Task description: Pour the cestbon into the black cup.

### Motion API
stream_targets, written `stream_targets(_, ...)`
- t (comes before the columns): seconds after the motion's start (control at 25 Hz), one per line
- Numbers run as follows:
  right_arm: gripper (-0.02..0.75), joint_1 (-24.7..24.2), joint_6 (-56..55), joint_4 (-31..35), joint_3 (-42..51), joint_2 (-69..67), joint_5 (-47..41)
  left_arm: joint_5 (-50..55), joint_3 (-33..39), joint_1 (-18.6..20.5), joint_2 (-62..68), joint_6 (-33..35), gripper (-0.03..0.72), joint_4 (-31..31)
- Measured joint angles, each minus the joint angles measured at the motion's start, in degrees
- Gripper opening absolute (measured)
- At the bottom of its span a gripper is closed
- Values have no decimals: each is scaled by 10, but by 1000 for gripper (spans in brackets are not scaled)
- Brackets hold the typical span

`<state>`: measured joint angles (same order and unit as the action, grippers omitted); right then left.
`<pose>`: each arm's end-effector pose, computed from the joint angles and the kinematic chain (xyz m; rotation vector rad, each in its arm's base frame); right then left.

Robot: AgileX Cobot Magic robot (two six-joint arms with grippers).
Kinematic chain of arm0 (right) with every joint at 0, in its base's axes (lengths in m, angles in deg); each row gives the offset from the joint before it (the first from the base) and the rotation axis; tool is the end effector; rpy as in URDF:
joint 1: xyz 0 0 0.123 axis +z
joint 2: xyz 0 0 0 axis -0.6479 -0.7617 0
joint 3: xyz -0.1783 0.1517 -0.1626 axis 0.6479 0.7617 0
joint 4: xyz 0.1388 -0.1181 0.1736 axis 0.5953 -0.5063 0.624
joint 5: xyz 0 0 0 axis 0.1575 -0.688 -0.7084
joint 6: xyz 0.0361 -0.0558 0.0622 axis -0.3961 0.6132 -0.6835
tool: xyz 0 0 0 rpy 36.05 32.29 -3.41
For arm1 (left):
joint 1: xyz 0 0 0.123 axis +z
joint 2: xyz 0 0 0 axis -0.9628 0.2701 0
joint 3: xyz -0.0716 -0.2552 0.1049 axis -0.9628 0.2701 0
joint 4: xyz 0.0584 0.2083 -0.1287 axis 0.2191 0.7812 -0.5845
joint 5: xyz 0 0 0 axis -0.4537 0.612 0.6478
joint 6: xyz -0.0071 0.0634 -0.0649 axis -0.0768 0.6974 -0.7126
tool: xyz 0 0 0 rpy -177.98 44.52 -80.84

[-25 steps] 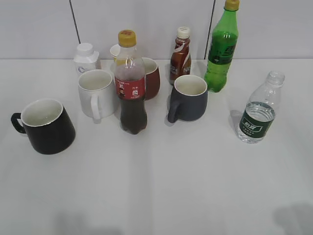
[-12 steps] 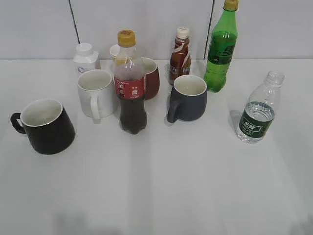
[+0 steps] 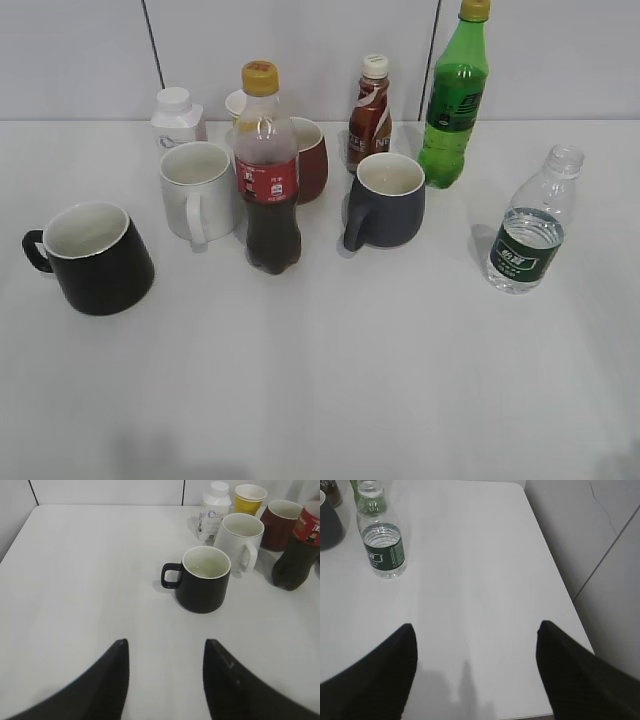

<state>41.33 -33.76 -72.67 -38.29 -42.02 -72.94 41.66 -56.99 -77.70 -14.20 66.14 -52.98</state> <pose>-0.0071 -0.0105 0.2829 0.0012 1.9967 -0.1401 -0.0090 0.0005 0.2838 0.0007 2.0152 -0.0745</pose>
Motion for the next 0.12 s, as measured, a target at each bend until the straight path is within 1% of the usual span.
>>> stream_targets(0.12,572,-1,0,0,0,0,0,0,0,0,0,0,372,0)
